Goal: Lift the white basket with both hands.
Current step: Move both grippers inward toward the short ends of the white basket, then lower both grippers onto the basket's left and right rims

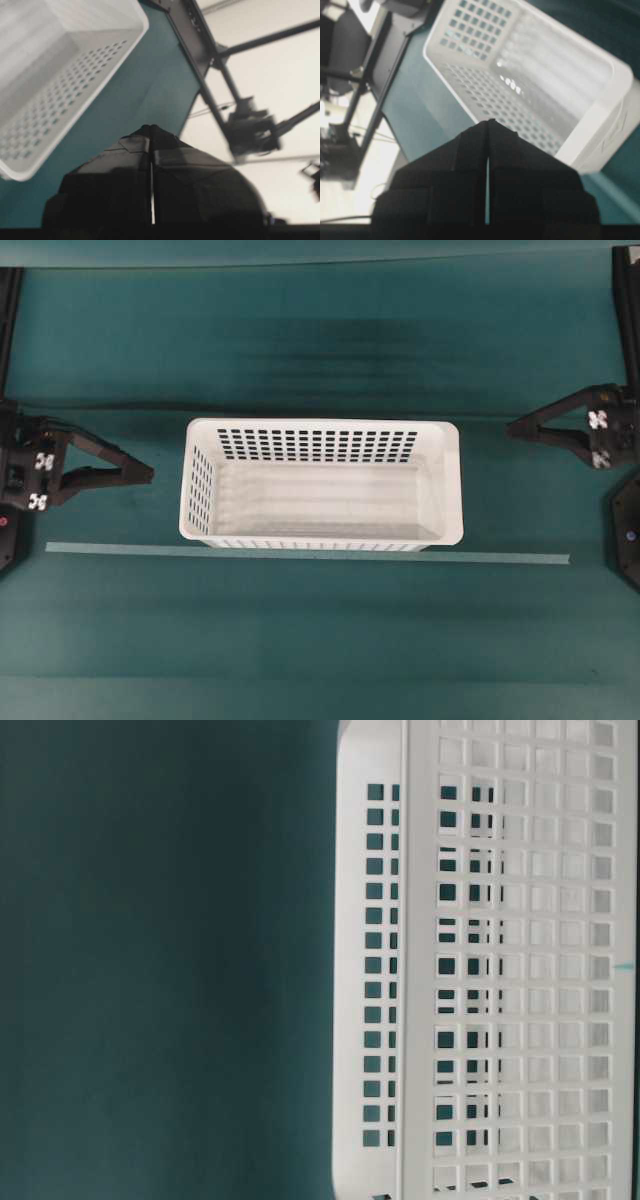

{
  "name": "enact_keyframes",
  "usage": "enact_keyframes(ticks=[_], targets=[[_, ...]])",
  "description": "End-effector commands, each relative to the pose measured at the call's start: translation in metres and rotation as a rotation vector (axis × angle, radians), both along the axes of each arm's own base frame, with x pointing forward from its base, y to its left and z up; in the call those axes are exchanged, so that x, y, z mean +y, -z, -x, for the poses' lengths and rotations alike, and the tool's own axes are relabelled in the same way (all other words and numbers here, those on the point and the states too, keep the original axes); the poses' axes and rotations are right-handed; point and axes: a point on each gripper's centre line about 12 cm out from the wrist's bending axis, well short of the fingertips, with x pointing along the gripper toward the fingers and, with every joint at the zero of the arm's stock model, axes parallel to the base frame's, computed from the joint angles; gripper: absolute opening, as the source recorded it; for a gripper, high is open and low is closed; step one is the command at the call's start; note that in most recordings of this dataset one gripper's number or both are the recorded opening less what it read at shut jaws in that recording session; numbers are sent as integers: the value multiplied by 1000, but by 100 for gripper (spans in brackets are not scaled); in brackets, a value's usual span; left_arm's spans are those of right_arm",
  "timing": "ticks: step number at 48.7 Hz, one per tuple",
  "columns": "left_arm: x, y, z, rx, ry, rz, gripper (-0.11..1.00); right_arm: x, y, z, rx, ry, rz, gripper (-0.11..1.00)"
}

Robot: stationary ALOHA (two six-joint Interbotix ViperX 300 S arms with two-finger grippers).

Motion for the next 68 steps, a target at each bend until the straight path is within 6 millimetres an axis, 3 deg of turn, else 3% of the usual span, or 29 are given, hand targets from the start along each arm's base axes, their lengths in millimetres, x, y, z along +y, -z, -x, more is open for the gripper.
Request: enact_keyframes(ticks=[1, 10, 20, 27, 34, 43, 58, 68], targets=[[4, -9, -9, 3, -33, 45, -5, -3, -3, -11, 50, 18, -46, 1], [19, -4, -20, 152, -155, 186, -5, -3, 10, -29, 273, 33, -159, 1], [27, 29, -30, 494, -233, 210, -5, -8, 23, -49, 482, 73, -226, 1], [29, 40, -44, 640, -250, 206, -5, -12, 30, -63, 605, 86, -243, 1], [30, 44, -58, 687, -251, 203, -5, -16, 39, -68, 744, 98, -228, 1], [31, 45, -60, 732, -259, 202, -5, -16, 48, -71, 811, 114, -245, 1], [31, 43, -60, 723, -257, 201, -5, -13, 54, -75, 770, 97, -227, 1], [30, 46, -60, 713, -248, 195, -5, -11, 58, -77, 732, 91, -218, 11]])
